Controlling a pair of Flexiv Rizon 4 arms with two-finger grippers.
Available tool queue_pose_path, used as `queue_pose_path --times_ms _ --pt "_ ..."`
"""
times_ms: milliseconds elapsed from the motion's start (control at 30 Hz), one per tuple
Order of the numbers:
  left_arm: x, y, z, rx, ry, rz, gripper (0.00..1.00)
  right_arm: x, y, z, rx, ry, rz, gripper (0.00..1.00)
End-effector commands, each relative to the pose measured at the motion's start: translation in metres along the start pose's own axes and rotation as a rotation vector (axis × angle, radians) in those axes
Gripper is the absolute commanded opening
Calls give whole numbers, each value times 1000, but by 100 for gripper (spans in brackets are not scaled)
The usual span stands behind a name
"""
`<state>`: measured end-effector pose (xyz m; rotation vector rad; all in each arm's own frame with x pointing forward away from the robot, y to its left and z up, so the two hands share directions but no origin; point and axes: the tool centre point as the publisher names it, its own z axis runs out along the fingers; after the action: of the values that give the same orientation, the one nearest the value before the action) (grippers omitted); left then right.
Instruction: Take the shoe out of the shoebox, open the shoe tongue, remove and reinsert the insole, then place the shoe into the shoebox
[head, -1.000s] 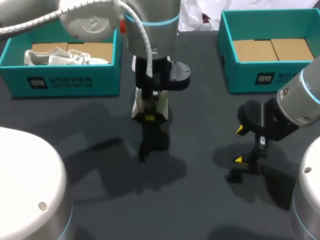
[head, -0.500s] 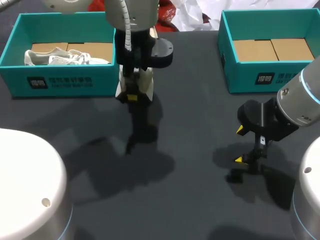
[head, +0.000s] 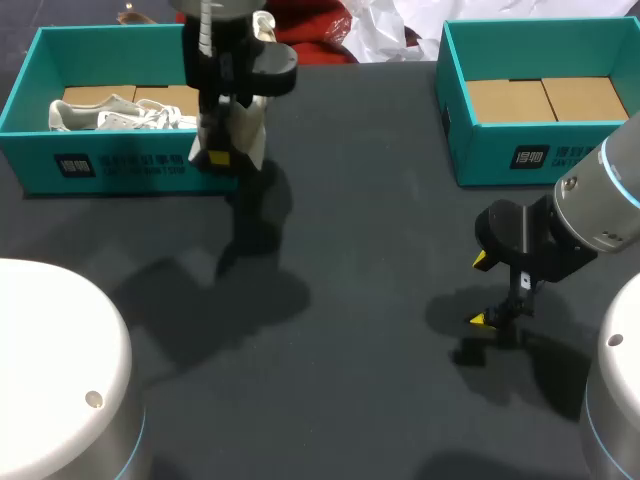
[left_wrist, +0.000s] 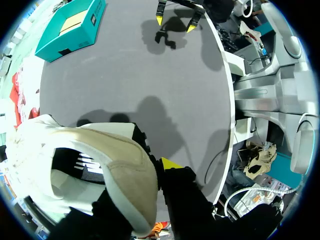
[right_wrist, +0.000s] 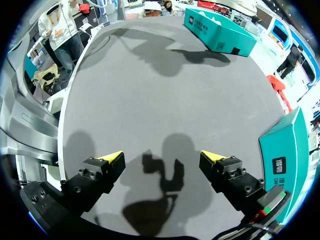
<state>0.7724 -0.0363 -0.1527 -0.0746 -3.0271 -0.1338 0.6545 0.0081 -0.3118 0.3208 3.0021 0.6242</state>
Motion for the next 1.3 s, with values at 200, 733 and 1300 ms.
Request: queue_pose_path --times_ms 200,733,1300 --pt "-42 96 -11 58 27 -49 0 2 -1 -1 0 -3 0 100" --pt "-101 170 -17 50 9 -162 0 2 -1 -1 0 -3 0 100" --pt "-203 235 -18 40 61 -137 0 2 -1 -1 0 -3 0 100"
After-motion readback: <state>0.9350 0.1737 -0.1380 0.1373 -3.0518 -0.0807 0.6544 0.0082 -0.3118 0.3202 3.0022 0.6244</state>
